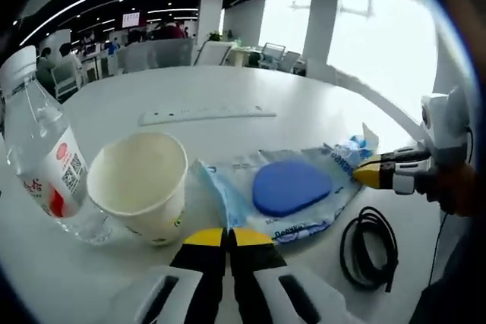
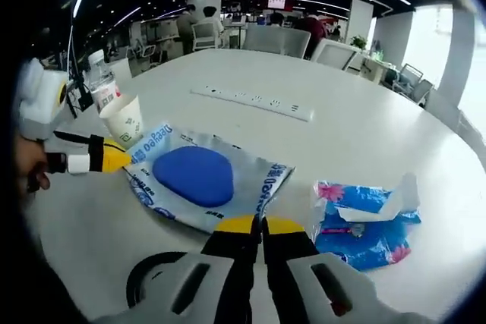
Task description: Arrange the tabletop items into an orderly group along one side of the table until the central work area is clear of visible clutter.
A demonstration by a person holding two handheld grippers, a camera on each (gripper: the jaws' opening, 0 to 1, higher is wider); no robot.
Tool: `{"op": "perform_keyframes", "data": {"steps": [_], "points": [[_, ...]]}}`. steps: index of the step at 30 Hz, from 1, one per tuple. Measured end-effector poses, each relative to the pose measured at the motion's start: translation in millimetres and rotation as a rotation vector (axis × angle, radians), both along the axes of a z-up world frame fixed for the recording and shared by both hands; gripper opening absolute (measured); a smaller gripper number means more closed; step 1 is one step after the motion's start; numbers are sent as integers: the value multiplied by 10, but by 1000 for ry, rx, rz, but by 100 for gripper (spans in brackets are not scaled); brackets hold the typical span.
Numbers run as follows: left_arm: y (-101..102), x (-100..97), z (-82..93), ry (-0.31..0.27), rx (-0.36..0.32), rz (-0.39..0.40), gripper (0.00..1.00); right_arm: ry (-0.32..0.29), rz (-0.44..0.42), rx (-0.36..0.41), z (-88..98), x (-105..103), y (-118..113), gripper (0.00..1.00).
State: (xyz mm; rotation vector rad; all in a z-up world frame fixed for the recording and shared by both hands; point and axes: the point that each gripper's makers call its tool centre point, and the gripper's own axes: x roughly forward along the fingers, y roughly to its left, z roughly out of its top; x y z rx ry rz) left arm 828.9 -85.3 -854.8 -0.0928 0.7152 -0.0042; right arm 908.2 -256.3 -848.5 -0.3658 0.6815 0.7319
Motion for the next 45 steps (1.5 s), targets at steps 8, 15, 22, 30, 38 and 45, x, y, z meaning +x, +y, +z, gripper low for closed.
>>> {"op": "perform_keyframes", "data": {"steps": [8,15,22,30,38,45], "points": [[-20,9,-14,1,-29,20,2,-28,13,-49,-25,29,-55,2],[-19,-60,23,-10,-52,22,5,-28,46,-6,89,33,-33,18],[-54,-86,284,-88,-58,47,12,-76,82,24,322,-85,-48,32],[-336,-225,420,-104,-134,26,19,-88,87,28,370,-338,-211,39],[-632,-421,318,-62,-124,-48,21,-38,34,36,247,-540,-473,43],[-1085,-481,262,-30,-159,-145,22,29,-4,42,64,-724,-633,41]]}}
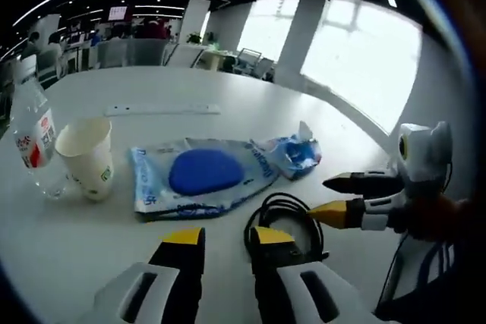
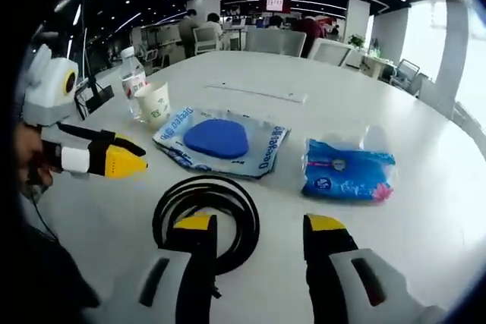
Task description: Arrange the tabletop items into an orderly group along one side of the table until the central work area is clear of visible clutter.
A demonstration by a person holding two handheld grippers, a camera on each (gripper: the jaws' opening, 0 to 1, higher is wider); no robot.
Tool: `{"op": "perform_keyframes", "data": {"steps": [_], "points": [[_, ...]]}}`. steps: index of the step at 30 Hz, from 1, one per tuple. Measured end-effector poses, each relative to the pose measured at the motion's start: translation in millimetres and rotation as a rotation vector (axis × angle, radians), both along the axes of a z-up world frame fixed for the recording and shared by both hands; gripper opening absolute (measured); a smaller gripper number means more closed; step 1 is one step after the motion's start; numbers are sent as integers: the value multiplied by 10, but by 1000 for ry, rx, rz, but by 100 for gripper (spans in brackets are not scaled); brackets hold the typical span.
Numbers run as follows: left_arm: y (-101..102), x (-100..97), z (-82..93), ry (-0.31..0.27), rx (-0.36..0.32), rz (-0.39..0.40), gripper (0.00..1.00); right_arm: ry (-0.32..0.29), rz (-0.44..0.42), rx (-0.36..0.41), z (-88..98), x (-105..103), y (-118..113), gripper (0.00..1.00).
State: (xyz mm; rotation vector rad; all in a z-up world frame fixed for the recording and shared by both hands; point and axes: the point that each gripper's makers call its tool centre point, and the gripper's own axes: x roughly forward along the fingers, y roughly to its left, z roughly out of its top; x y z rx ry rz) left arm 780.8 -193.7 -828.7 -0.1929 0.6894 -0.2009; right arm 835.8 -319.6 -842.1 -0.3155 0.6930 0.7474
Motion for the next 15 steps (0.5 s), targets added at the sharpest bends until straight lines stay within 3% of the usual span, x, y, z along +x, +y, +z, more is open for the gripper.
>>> {"op": "perform_keyframes", "data": {"steps": [6,15], "points": [[-261,20,-64,25,-10,-64,22,41,-18,13,-77,-47,-18,37],[-324,32,-226,78,16,-76,15,92,-28,37,-204,-106,18,26]]}}
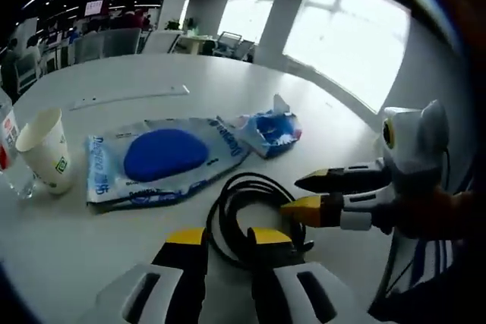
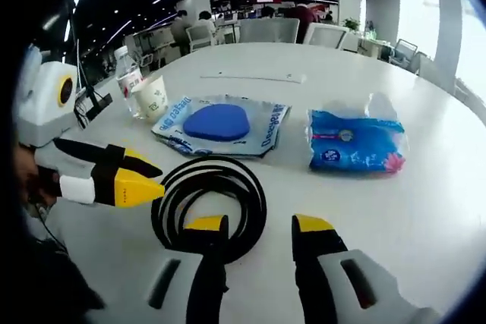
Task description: Arrange the tabletop items into an orderly group along one side of the table until the central work area is clear of visible clutter.
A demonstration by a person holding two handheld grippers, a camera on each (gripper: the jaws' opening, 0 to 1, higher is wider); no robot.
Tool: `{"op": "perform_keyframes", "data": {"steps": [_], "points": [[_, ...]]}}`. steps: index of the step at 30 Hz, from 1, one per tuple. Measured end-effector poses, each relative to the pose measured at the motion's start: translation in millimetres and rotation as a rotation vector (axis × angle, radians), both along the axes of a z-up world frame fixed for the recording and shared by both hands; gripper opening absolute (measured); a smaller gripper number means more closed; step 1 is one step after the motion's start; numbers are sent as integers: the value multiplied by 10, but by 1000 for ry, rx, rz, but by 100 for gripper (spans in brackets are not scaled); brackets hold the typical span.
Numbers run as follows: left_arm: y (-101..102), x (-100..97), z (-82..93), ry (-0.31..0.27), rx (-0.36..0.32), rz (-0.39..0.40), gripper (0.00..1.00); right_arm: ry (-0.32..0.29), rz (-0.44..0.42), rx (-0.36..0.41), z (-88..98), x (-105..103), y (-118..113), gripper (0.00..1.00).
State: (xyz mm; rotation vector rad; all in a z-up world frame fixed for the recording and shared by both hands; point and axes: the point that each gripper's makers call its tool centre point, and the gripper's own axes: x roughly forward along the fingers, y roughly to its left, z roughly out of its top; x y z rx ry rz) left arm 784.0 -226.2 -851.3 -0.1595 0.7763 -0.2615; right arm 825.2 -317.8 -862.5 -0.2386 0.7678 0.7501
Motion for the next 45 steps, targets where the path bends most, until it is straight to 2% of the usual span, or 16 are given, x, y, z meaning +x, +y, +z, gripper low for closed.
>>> {"op": "perform_keyframes", "data": {"steps": [3,4,6,9,13,16,18,21,23,25,30,35,40,45], "points": [[-35,-45,-71,44,-3,0,6,38,-15,11,-67,-48,4,21],[-49,-81,-102,76,-19,22,5,42,-23,20,-65,-52,11,19],[-39,-60,-94,57,-8,13,5,50,-23,27,-95,-58,23,15],[-45,-57,-108,60,-8,20,5,7,12,-15,-79,-82,43,11],[-30,-73,-115,63,1,8,4,26,-28,14,-80,-72,54,8],[-29,-101,-94,63,10,-6,2,11,-39,14,-44,-65,38,6],[-60,-127,-65,67,-10,-14,2,-9,-51,-7,-16,-48,3,4],[-61,-136,-48,68,-14,-12,1,-8,-76,3,16,-18,1,1],[-67,-155,-27,76,-43,0,0,1,-106,17,30,9,-24,0],[-54,-164,0,70,-43,0,0,24,-135,46,73,27,-50,0],[-89,-156,126,48,-82,7,0,17,-131,36,147,-6,-99,0],[-153,-121,251,19,-115,8,0,-17,-146,46,280,19,-159,0],[-256,-46,424,-25,-116,-24,0,-36,-178,64,359,86,-255,0],[-372,17,499,-38,-125,-47,0,-51,-205,69,425,112,-367,0]]}}
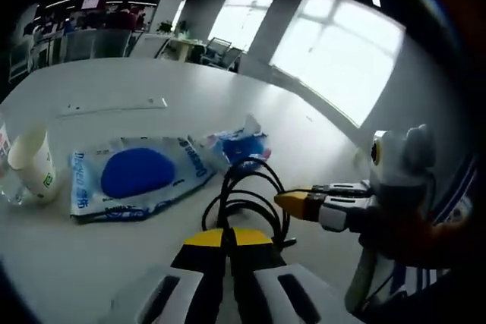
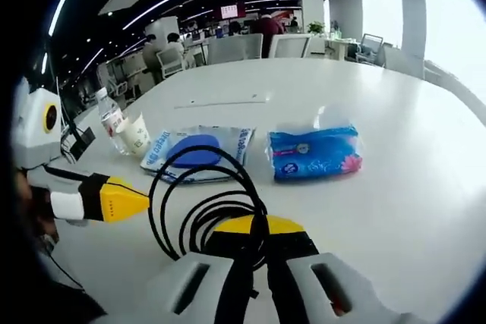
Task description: Arrange the tabletop items into an orderly group along one side of the table until the central work area is clear of visible clutter.
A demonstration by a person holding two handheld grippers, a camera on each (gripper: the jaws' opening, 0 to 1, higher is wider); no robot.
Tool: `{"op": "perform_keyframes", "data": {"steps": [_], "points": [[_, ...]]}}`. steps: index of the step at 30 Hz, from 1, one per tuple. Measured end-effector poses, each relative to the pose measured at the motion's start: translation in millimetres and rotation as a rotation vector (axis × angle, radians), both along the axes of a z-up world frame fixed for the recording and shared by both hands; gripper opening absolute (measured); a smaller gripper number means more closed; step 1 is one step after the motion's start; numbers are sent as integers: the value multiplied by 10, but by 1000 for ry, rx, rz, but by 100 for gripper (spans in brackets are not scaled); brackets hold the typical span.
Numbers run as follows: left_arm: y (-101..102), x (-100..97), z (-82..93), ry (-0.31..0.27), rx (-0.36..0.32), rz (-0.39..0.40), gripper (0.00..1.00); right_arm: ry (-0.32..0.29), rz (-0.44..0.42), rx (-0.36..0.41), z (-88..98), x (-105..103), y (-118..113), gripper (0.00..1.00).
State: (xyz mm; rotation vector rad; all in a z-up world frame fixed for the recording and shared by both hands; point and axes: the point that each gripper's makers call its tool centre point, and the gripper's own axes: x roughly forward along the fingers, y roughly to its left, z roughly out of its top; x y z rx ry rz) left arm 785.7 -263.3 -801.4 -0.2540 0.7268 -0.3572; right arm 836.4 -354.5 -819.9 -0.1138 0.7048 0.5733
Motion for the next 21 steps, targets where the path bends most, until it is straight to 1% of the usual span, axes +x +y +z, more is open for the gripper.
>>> {"op": "perform_keyframes", "data": {"steps": [3,7,10,12,13,14,16,18,21], "points": [[-54,41,21,-1,-6,-10,0,-4,-20,4,3,60,-65,0],[-98,128,-16,-4,20,-26,0,-4,-41,2,-39,91,-108,0],[-115,167,-114,27,27,-30,0,0,-49,-4,-87,106,-133,0],[-126,180,-188,54,28,-25,0,18,-56,-10,-157,108,-153,0],[-134,187,-216,62,29,-25,0,31,-62,-13,-201,108,-169,0],[-138,193,-232,63,34,-23,0,29,-66,-15,-239,130,-183,0],[-135,204,-251,69,41,-21,0,49,-67,-9,-299,136,-186,0],[-121,216,-271,75,47,-15,0,49,-55,-15,-330,144,-168,0],[-99,237,-335,81,66,-17,0,39,-24,-43,-356,154,-155,1]]}}
